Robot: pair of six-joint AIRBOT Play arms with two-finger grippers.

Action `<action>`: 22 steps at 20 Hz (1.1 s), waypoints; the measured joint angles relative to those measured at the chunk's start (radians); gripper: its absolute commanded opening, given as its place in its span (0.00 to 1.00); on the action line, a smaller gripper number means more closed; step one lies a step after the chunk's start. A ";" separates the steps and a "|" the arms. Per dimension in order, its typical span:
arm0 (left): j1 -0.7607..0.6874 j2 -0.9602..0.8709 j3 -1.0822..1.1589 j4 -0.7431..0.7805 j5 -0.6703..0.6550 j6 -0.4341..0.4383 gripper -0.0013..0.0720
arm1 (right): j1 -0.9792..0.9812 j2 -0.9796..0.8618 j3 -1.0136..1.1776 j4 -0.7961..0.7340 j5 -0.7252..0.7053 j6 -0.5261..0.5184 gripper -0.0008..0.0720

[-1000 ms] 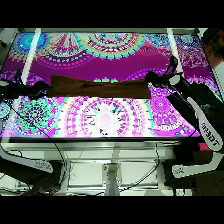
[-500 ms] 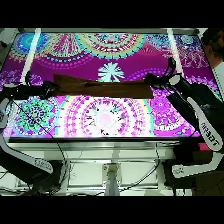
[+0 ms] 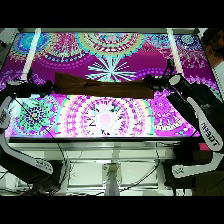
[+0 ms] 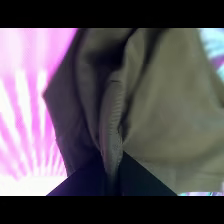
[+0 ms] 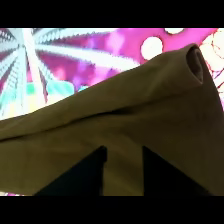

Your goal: Fold the clothes and pants, and hang the long-sleeved shirts on hangers.

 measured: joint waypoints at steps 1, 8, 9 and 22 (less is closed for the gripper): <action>-0.002 0.031 0.005 -0.001 -0.005 0.004 0.04 | 0.007 0.002 0.007 0.005 0.004 0.000 0.32; -0.049 0.270 0.017 0.046 -0.076 0.014 0.04 | 0.174 -0.005 0.121 0.012 -0.090 0.001 0.03; -0.063 0.302 0.018 0.053 -0.085 0.014 0.04 | 0.210 -0.017 0.140 0.011 -0.104 0.005 0.03; -0.229 0.541 0.018 0.072 -0.114 0.014 0.04 | 0.549 -0.383 0.480 0.015 0.083 0.377 0.03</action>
